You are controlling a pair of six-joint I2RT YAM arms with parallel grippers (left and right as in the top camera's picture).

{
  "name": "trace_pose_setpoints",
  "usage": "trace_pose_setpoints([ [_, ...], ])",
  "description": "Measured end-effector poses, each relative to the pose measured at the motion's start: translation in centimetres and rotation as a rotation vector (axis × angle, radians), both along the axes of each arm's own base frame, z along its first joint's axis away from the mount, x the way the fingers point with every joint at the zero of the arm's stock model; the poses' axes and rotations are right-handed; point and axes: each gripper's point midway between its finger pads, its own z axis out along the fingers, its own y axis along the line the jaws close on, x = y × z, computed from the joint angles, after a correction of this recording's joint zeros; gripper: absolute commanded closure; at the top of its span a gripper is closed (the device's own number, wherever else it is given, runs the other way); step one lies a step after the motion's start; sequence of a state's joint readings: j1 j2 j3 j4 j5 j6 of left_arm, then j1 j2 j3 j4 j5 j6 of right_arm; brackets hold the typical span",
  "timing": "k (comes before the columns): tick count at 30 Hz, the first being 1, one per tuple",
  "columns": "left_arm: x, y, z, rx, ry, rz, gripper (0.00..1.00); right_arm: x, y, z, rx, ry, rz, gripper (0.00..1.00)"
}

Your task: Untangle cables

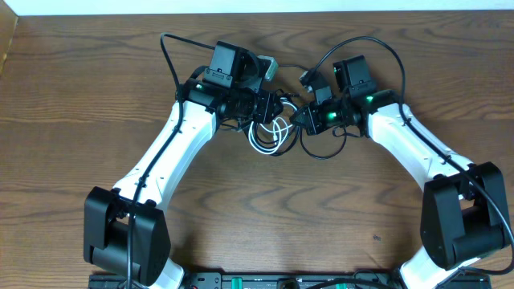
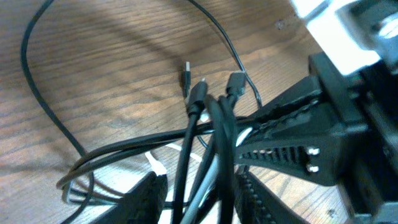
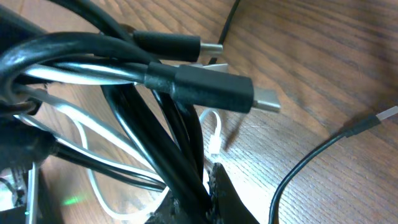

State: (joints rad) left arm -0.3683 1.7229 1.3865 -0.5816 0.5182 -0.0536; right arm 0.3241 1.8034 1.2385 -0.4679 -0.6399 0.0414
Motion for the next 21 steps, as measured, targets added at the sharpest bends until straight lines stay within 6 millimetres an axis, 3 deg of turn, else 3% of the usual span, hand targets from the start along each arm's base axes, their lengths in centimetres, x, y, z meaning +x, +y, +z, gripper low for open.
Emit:
trace_pose_setpoints([
  [1,0.0,0.1,-0.1,0.004,-0.002,0.0,0.92,0.0,0.0,0.0,0.003,0.003,0.001,0.99],
  [10,0.8,-0.1,0.9,-0.008,-0.054,0.009,0.93,0.2,-0.5,-0.2,-0.003,0.043,-0.058,0.99],
  [18,-1.5,-0.2,8.5,-0.161,-0.167,-0.028,0.93,1.4,1.3,2.7,0.119,0.053,-0.093,0.99],
  [21,-2.2,0.3,9.8,-0.239,-0.152,-0.055,0.92,1.6,1.6,3.1,0.147,0.076,-0.116,0.99],
])
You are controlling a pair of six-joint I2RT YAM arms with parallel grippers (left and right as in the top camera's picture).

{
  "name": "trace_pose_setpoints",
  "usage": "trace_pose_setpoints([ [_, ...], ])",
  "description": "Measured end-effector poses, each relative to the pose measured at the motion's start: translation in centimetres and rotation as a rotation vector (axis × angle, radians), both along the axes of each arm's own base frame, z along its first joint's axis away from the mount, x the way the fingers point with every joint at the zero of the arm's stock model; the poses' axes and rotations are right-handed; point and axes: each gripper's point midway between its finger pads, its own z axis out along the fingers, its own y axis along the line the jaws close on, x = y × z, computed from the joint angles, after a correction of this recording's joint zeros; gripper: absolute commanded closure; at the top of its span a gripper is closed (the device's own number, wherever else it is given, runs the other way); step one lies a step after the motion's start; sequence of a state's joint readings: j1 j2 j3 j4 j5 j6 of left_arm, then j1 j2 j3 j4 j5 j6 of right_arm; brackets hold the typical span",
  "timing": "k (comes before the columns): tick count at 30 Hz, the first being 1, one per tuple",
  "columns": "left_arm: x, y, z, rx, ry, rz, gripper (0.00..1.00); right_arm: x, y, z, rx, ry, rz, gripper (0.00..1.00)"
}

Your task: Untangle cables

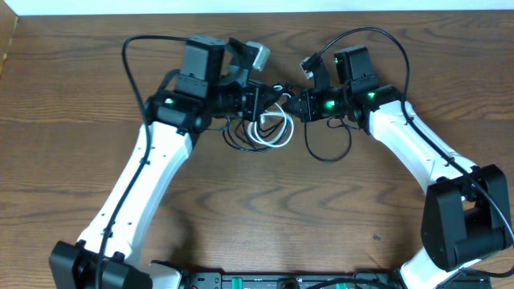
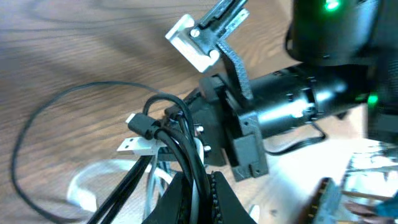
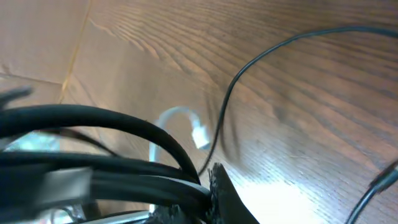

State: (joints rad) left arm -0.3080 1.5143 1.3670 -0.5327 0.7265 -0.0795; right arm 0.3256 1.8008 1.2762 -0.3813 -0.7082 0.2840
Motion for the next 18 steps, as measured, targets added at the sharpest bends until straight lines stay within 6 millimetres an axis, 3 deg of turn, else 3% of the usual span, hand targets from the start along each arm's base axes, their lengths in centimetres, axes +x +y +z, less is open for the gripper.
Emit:
trace_pose_setpoints([
  [5,-0.5,0.6,1.8,-0.137,0.022,-0.069,0.93,-0.2,0.2,0.4,0.026,0.034,-0.011,0.99],
  [14,0.1,1.3,9.9,-0.462,-0.17,-0.256,0.93,0.2,0.6,3.0,0.074,0.002,-0.012,0.99],
  [18,-0.1,1.9,12.2,-0.524,-0.186,-0.282,0.93,0.1,0.7,4.2,0.093,0.002,-0.016,0.99],
])
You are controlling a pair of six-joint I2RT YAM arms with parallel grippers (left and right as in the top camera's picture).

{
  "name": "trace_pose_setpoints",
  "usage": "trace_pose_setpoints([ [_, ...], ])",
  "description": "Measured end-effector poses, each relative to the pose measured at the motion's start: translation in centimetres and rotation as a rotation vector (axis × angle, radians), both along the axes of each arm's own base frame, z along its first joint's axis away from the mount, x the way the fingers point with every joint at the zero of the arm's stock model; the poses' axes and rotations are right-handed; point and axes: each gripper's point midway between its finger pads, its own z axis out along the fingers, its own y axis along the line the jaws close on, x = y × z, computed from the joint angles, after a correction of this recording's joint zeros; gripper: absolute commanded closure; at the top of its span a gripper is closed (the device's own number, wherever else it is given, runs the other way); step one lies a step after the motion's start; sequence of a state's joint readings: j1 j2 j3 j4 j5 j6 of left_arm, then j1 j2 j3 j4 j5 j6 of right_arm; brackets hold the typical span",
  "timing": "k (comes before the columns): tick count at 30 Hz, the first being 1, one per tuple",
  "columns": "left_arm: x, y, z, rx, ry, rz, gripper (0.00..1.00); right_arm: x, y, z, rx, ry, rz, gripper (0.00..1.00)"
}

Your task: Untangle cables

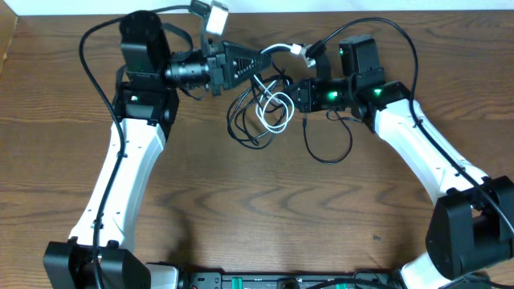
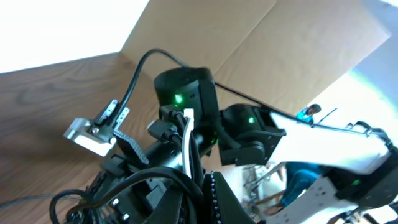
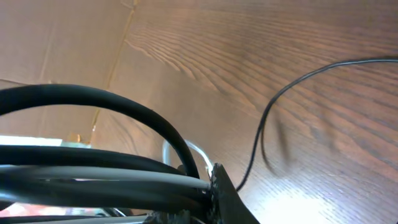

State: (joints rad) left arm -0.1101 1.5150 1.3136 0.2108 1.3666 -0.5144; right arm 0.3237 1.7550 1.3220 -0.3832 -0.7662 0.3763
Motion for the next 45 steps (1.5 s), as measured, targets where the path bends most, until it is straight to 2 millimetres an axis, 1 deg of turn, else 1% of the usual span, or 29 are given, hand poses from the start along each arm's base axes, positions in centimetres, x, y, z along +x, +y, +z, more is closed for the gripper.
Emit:
trace_pose_setpoints([
  [3,0.5,0.8,0.5,-0.022,0.06,0.024,0.92,-0.2,-0.4,0.0,-0.014,0.052,-0.04,0.99],
  [4,0.8,1.2,0.5,-0.029,0.097,0.042,0.93,-0.2,-0.7,-0.1,-0.017,0.069,-0.056,0.97],
  [5,1.4,1.7,0.5,-0.039,0.149,0.073,0.93,0.0,-1.3,-0.3,-0.026,0.094,-0.083,0.92],
  [6,1.6,1.9,0.5,-0.043,0.167,0.084,0.92,0.1,-1.7,-0.6,-0.04,0.108,-0.104,0.88],
  [7,1.8,2.1,0.6,-0.049,0.178,0.096,0.92,0.4,-2.7,-1.4,-0.078,0.128,-0.147,0.82],
  [8,2.0,2.6,1.1,-0.058,0.173,0.116,0.92,0.6,-4.4,-3.5,-0.137,0.178,-0.211,0.69],
  [10,2.0,3.4,2.1,-0.068,0.168,0.14,0.92,0.7,-6.9,-7.1,-0.222,0.243,-0.276,0.57],
  [11,1.9,3.5,2.4,-0.072,0.179,0.147,0.92,0.6,-7.8,-8.8,-0.251,0.278,-0.292,0.53],
  [12,1.7,3.5,2.4,-0.071,0.192,0.145,0.92,0.5,-8.3,-9.8,-0.273,0.284,-0.288,0.48],
  [13,1.6,3.4,2.3,-0.069,0.211,0.144,0.93,0.3,-8.5,-10.3,-0.291,0.286,-0.285,0.44],
  [15,1.6,3.5,2.0,-0.063,0.248,0.153,0.92,0.2,-8.8,-10.7,-0.317,0.266,-0.267,0.38],
  [18,1.5,3.6,1.5,-0.048,0.273,0.159,0.92,0.2,-9.0,-10.7,-0.335,0.234,-0.239,0.26],
  [19,1.4,3.6,1.4,-0.044,0.273,0.16,0.92,0.2,-8.8,-10.6,-0.33,0.22,-0.214,0.2],
  [21,1.4,3.6,1.0,-0.03,0.264,0.161,0.92,-0.1,-8.5,-10.5,-0.318,0.199,-0.169,0.16],
  [24,1.4,3.6,0.7,-0.015,0.229,0.163,0.93,-0.7,-8.0,-10.2,-0.3,0.188,-0.114,0.12],
  [26,1.4,3.7,0.4,-0.001,0.21,0.168,0.92,-1.1,-7.9,-9.7,-0.298,0.178,-0.094,0.12],
  [28,1.7,3.9,-0.6,0.025,0.233,0.197,0.92,-1.9,-8.3,-9.2,-0.317,0.187,-0.087,0.12],
  [31,2.2,4.3,-2.3,0.071,0.28,0.258,0.92,-3.1,-9.8,-8.8,-0.402,0.233,-0.123,0.12],
  [32,2.4,4.6,-3.3,0.102,0.31,0.297,0.92,-3.3,-10.4,-8.8,-0.436,0.25,-0.145,0.13],
  [33,2.6,5.0,-4.4,0.137,0.34,0.337,0.92,-3.5,-11.5,-8.9,-0.492,0.275,-0.192,0.13],
  [36,3.2,6.2,-6.9,0.222,0.396,0.438,0.91,-4.4,-13.8,-9.6,-0.613,0.346,-0.283,0.15],
  [38,3.4,7.0,-8.2,0.271,0.423,0.496,0.83,-4.6,-15.0,-10.0,-0.668,0.365,-0.331,0.15],
  [41,3.7,8.2,-9.8,0.34,0.454,0.577,0.67,-4.2,-15.7,-10.1,-0.698,0.358,-0.372,0.16],
  [43,3.9,8.8,-10.4,0.369,0.465,0.612,0.52,-3.4,-15.4,-9.9,-0.678,0.326,-0.378,0.16],
  [44,3.9,9.0,-10.6,0.383,0.468,0.626,0.48,-3.0,-15.0,-9.7,-0.66,0.308,-0.371,0.16],
  [45,3.9,9.2,-10.9,0.398,0.467,0.636,0.47,-2.5,-14.4,-9.4,-0.628,0.283,-0.355,0.16],
])
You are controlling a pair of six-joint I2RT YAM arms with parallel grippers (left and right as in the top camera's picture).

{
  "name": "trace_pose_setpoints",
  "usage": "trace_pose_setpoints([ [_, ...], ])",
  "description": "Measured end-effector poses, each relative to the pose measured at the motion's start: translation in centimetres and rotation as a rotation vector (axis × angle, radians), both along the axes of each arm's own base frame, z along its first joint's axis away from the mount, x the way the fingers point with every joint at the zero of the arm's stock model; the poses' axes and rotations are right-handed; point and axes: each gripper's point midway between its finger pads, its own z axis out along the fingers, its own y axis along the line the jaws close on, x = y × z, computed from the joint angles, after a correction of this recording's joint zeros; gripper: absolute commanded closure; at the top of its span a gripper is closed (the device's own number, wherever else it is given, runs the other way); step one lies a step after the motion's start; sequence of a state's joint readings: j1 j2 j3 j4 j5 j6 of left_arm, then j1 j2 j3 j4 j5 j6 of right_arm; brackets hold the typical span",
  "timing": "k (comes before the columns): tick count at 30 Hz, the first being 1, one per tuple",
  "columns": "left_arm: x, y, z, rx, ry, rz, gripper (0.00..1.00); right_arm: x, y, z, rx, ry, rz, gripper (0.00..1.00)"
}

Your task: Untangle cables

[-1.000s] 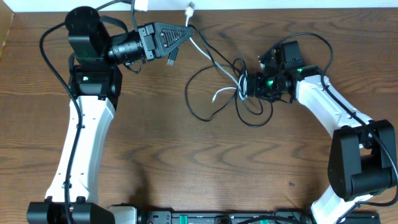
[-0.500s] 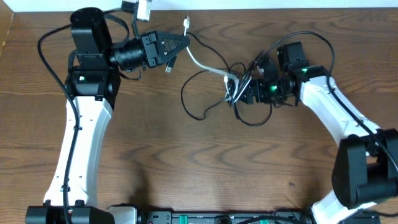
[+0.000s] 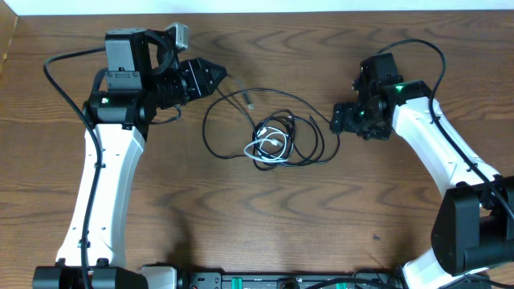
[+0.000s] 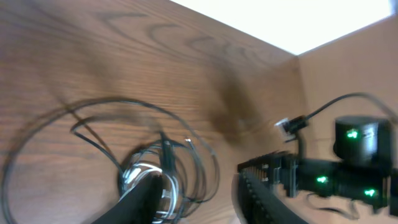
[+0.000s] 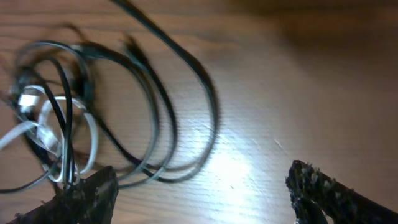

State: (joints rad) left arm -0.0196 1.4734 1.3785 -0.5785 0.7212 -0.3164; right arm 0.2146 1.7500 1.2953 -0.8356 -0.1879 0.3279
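The tangle of cables (image 3: 277, 143) lies loose on the wooden table between the arms. It is made of several black loops around a small white coil (image 3: 269, 145). One black strand ends in a plug (image 3: 247, 100) toward the back left. My left gripper (image 3: 218, 75) hangs open up and left of the tangle, with nothing between its fingers. In the left wrist view the tangle (image 4: 155, 177) shows past the left gripper (image 4: 199, 199). My right gripper (image 3: 337, 120) stands open just right of the loops. The right wrist view has the tangle (image 5: 62, 124) at left, wide of the right gripper (image 5: 208, 202).
Each arm's own black lead arches behind it, one at the left (image 3: 60, 68) and one at the right (image 3: 426, 48). A cardboard wall (image 3: 6, 40) stands at the table's far left. The white edge (image 3: 321, 6) bounds the back.
Both grippers were shut on the cable bundle, holding it up between them. Now both are open, the bundle lies on the table, and the arms have drawn apart.
Both grippers were shut on the bundle low at the back centre. Then they held it a little higher, then the left arm was far back and left with strands stretched between the grippers. Now the bundle lies spread in wider loops, let go.
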Motion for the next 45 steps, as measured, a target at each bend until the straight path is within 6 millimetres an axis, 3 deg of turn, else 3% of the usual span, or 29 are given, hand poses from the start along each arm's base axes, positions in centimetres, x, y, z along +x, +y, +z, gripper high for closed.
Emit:
trace_pose_setpoints([
  [4,-0.1,-0.2,-0.7,0.03,0.01,-0.007,0.46,1.6,2.7,1.2,0.104,-0.087,0.072,0.18],
  [10,-0.4,-3.6,-3.1,0.105,0.02,-0.114,0.46,2.3,4.9,2.0,0.158,-0.14,0.112,0.2],
  [14,-0.1,-4.9,-5.5,0.159,0.059,-0.139,0.46,2.4,4.7,2.0,0.154,-0.14,0.096,0.2],
  [18,0.4,-5.7,-9.4,0.218,0.131,-0.157,0.46,2.5,4.5,1.9,0.14,-0.141,0.083,0.2],
  [27,0.2,-6.0,-17.2,0.278,0.321,-0.192,0.5,2.8,3.9,1.7,0.105,-0.15,0.068,0.17],
  [35,-0.8,-7.0,-20.9,0.335,0.401,-0.223,0.58,2.9,3.6,1.7,0.089,-0.156,0.061,0.16],
  [41,-1.2,-5.5,-24.2,0.454,0.467,-0.188,0.59,3.0,3.4,1.6,0.078,-0.159,0.057,0.16],
  [45,-1.2,-4.9,-25.1,0.489,0.482,-0.173,0.6,3.0,3.4,1.6,0.078,-0.159,0.057,0.16],
])
